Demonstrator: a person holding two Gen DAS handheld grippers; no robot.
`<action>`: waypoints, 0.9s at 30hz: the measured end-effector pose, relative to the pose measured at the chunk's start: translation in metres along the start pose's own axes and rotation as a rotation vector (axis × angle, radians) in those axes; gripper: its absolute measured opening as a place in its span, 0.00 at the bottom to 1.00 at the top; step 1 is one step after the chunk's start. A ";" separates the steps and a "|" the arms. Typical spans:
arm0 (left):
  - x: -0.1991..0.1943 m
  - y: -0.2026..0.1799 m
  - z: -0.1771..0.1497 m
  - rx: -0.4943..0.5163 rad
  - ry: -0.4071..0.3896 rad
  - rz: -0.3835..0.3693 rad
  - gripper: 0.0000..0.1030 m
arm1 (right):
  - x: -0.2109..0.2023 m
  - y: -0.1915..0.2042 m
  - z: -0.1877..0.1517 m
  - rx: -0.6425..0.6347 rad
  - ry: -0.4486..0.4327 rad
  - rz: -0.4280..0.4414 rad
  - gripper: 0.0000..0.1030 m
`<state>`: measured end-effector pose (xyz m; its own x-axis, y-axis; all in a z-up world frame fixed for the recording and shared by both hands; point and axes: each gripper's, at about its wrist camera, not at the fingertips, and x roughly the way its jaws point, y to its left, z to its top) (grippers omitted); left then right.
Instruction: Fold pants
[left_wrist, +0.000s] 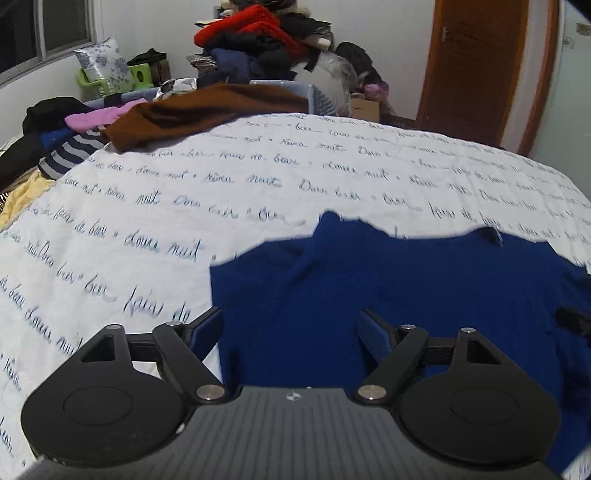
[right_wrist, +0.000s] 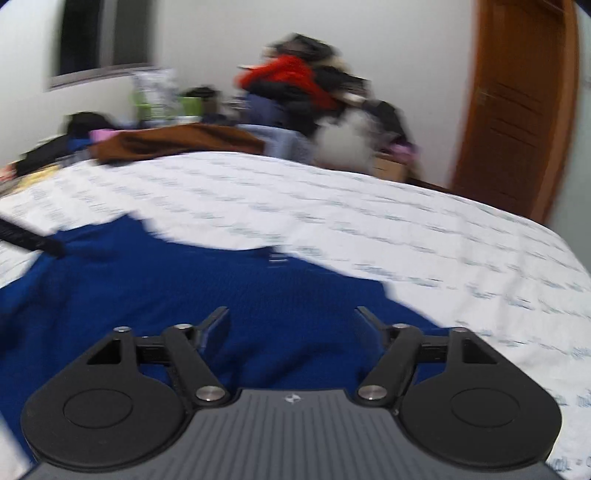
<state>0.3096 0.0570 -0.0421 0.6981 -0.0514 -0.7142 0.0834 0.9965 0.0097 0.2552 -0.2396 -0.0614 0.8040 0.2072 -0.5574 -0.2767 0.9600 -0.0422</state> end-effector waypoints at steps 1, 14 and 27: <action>0.000 0.001 -0.007 0.024 0.020 -0.011 0.83 | 0.005 0.007 -0.003 -0.028 0.029 0.011 0.75; 0.005 0.058 0.017 0.000 0.047 -0.005 0.80 | -0.053 0.151 -0.009 -0.338 -0.166 0.015 0.77; 0.063 0.079 0.048 -0.052 0.148 -0.062 0.84 | -0.031 0.271 -0.053 -0.748 -0.146 0.017 0.78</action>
<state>0.3940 0.1295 -0.0525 0.5801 -0.1065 -0.8076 0.0832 0.9940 -0.0713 0.1274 0.0044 -0.0991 0.8434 0.2933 -0.4501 -0.5308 0.5842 -0.6139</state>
